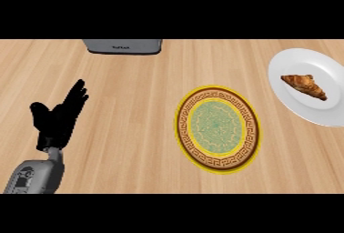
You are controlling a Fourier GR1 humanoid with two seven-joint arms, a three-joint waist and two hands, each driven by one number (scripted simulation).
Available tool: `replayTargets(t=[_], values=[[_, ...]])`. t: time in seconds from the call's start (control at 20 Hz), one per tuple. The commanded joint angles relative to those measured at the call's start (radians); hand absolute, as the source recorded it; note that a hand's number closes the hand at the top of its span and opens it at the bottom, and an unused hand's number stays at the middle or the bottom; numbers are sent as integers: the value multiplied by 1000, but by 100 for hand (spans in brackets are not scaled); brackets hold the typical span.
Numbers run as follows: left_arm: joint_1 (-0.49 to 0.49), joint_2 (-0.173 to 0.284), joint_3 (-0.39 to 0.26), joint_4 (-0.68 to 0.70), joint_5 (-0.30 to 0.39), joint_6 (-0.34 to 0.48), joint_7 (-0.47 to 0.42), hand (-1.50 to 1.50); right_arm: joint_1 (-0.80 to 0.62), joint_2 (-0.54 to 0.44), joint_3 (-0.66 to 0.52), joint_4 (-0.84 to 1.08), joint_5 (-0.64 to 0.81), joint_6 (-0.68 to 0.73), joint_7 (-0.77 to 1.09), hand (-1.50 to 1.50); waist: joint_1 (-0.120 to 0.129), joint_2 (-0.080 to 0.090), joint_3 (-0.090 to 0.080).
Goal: Pick the croissant from the plate and place it in the plate
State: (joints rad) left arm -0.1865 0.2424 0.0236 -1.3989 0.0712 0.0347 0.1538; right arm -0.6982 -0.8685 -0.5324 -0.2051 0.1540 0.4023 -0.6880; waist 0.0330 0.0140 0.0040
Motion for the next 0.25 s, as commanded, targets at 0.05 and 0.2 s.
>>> replayTargets(t=[0.05, 0.2], values=[[-37, -21, 0, 73, -21, 10, -27, 0, 5, -40, 4, 27, 10, 20, -4, -150, -2, 3, 0], [-21, 4, 26, 41, 6, -18, -23, 0, 80, -59, 15, 34, 22, 58, -63, -150, -3, 2, 1]])
